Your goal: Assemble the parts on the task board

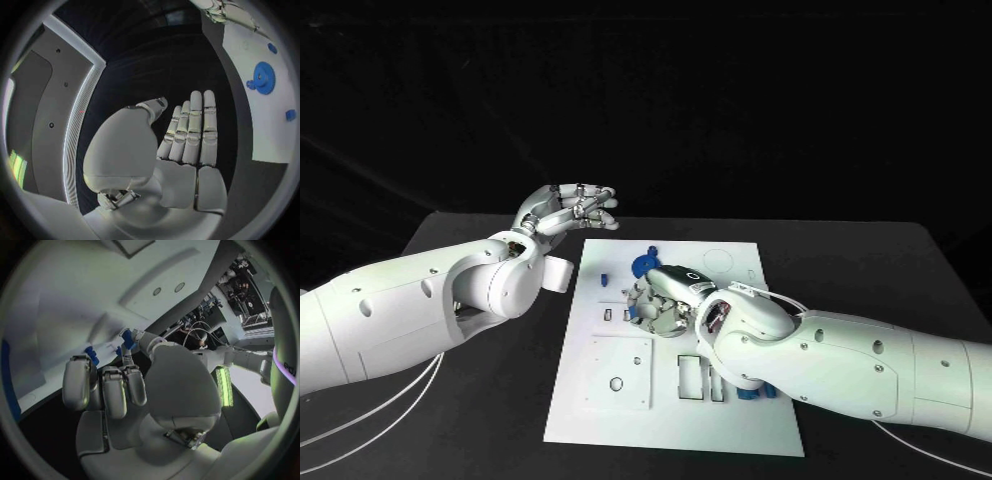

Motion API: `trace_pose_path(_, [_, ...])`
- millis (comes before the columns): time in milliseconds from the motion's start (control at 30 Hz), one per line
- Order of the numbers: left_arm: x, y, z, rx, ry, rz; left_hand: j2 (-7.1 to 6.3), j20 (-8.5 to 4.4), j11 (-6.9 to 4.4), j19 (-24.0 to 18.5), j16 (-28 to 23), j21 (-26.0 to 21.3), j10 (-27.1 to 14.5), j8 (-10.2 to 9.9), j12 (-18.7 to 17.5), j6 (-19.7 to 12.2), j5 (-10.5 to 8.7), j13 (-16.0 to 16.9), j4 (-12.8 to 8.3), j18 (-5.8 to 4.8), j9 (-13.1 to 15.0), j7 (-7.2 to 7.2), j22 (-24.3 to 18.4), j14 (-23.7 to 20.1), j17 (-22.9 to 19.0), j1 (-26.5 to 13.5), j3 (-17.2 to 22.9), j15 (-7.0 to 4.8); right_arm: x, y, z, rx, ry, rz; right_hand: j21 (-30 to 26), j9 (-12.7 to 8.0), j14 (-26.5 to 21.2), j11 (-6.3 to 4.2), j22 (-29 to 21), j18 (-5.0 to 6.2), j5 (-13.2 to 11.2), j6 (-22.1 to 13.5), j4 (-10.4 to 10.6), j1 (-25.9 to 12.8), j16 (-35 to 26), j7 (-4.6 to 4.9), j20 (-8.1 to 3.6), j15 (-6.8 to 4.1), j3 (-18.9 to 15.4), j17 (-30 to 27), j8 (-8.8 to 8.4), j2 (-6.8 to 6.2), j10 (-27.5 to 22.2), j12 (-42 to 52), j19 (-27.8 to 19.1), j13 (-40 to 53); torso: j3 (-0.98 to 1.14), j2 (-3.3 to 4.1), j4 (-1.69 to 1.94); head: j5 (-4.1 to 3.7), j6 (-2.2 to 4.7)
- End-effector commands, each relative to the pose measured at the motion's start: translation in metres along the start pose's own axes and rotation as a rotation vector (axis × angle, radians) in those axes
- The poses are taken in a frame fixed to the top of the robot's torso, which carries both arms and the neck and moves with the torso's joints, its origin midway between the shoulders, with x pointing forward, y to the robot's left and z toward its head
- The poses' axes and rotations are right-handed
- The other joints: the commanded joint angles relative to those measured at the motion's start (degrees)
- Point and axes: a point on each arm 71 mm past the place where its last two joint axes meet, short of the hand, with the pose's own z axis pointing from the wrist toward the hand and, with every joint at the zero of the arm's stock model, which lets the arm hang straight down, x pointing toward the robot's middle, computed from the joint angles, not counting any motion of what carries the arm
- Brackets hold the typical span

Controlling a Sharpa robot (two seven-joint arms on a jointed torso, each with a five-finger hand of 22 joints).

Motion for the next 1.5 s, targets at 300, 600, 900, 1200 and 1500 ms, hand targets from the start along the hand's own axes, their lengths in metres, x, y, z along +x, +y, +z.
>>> trace_pose_path(300, [0.0018,-0.0011,-0.0002,0.008,0.019,-0.011,-0.16,-0.02,0.11,-0.5,0.4,0.3,-0.4,-0.3,-0.1,-0.2,0.27,0.1,-0.3,0.18,0.1,0.56,0.1,-0.4,0.1,0.6,0.2,-0.14,0.0023,-0.0047,0.0002,0.006,0.021,-0.050,0.1,0.1,5.1,-0.34,0.1,0.12,0.1,0.0,-0.3,-0.5,0.2,-0.15,-0.25,-0.39,0.1,11.9,0.14,-0.05,1.1,-0.1,0.1,8.4,0.03,0.06,-0.01,-0.08,-0.20])
trace_pose_path(600, [0.0008,-0.0011,-0.0005,0.006,0.017,-0.010,-0.16,-0.02,0.11,-0.5,0.4,0.3,-0.4,-0.3,-0.1,-0.2,0.27,0.1,-0.3,0.18,0.1,0.56,0.1,-0.4,0.1,0.6,0.2,-0.14,0.0023,-0.0075,0.0001,0.009,0.019,-0.053,0.1,0.1,5.1,-0.32,0.0,0.13,0.1,-0.1,-0.3,-0.6,0.2,-0.13,-0.25,-0.38,0.1,11.9,0.13,-0.12,1.0,-0.1,0.1,8.4,-0.09,0.01,-0.01,-0.20,-0.40])
trace_pose_path(900, [0.0001,-0.0010,-0.0006,0.005,0.016,-0.009,-0.16,-0.02,0.11,-0.5,0.4,0.3,-0.4,-0.3,-0.1,-0.2,0.27,0.1,-0.3,0.18,0.1,0.56,0.1,-0.4,0.1,0.6,0.2,-0.14,0.0016,-0.0081,-0.0001,0.011,0.011,-0.052,0.0,0.1,5.1,-0.28,0.0,0.14,0.1,-0.2,-0.4,-0.8,0.2,-0.09,-0.23,-0.36,0.1,11.8,0.11,-0.36,1.0,-0.1,0.1,8.3,-0.05,-0.01,0.00,-0.11,-0.49])
trace_pose_path(1200, [-0.0002,-0.0010,-0.0007,0.005,0.016,-0.009,-0.16,-0.02,0.11,-0.5,0.4,0.3,-0.4,-0.3,-0.1,-0.2,0.27,0.1,-0.3,0.18,0.1,0.56,0.1,-0.4,0.1,0.6,0.2,-0.14,0.0024,-0.0080,0.0000,0.015,0.020,-0.053,-0.1,0.1,5.1,-0.22,-0.1,0.16,0.1,-0.4,-0.7,-1.0,0.2,-0.02,-0.21,-0.31,0.1,11.8,0.08,-0.83,0.9,-0.2,0.0,8.3,-0.06,0.00,0.00,-0.10,-0.55])
trace_pose_path(1500, [-0.0004,-0.0010,-0.0008,0.005,0.015,-0.009,-0.16,-0.02,0.11,-0.5,0.4,0.3,-0.4,-0.3,-0.1,-0.2,0.27,0.1,-0.3,0.18,0.1,0.56,0.1,-0.4,0.1,0.6,0.2,-0.14,0.0028,-0.0080,0.0003,0.022,0.023,-0.055,-0.2,0.1,5.1,-0.03,-0.1,0.17,0.1,-0.8,-0.1,-2.4,0.2,0.18,-0.09,-0.14,-0.2,11.7,0.01,-1.25,0.8,-0.4,0.0,8.1,-0.05,-0.01,0.00,-0.08,-0.60])
